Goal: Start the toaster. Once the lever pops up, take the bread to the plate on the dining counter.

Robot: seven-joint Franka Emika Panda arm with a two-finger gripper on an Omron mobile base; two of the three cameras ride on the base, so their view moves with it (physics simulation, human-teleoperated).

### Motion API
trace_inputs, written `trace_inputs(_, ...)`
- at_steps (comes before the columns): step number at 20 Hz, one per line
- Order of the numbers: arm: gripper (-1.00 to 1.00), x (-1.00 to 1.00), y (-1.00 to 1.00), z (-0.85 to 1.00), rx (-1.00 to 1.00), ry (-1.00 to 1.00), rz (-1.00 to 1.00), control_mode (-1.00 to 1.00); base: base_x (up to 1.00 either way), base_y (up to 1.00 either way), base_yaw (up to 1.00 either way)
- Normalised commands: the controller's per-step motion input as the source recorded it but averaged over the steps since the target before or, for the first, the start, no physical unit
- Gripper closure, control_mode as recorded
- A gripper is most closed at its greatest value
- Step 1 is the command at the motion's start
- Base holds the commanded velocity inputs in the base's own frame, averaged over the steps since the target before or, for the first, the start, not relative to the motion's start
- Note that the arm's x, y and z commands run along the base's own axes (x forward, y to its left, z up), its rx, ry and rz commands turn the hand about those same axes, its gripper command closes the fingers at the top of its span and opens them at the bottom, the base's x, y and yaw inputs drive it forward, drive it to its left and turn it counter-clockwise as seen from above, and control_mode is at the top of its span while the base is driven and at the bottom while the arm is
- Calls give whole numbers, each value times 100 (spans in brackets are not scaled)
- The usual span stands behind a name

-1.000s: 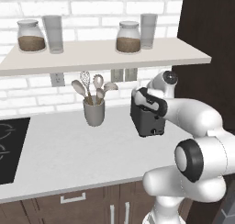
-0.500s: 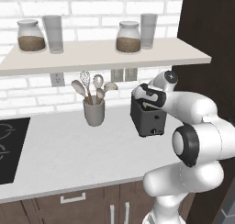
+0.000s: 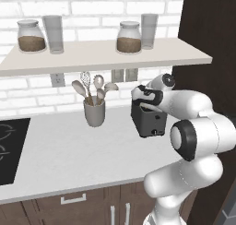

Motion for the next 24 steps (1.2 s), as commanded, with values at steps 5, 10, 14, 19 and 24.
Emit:
trace_inputs(5, -100, 8, -1, -20, 0, 0, 0, -100, 0, 0, 0)
trace_inputs(10, -100, 15, -2, -17, 0, -1, 0, -100, 0, 0, 0)
trace_inputs(14, -100, 4, -8, -11, 0, -1, 0, -100, 0, 0, 0)
trace_inputs(19, 100, 0, 0, -20, 0, -1, 0, -100, 0, 0, 0)
trace_inputs(24, 100, 0, 0, -8, 0, 0, 0, -100, 0, 0, 0)
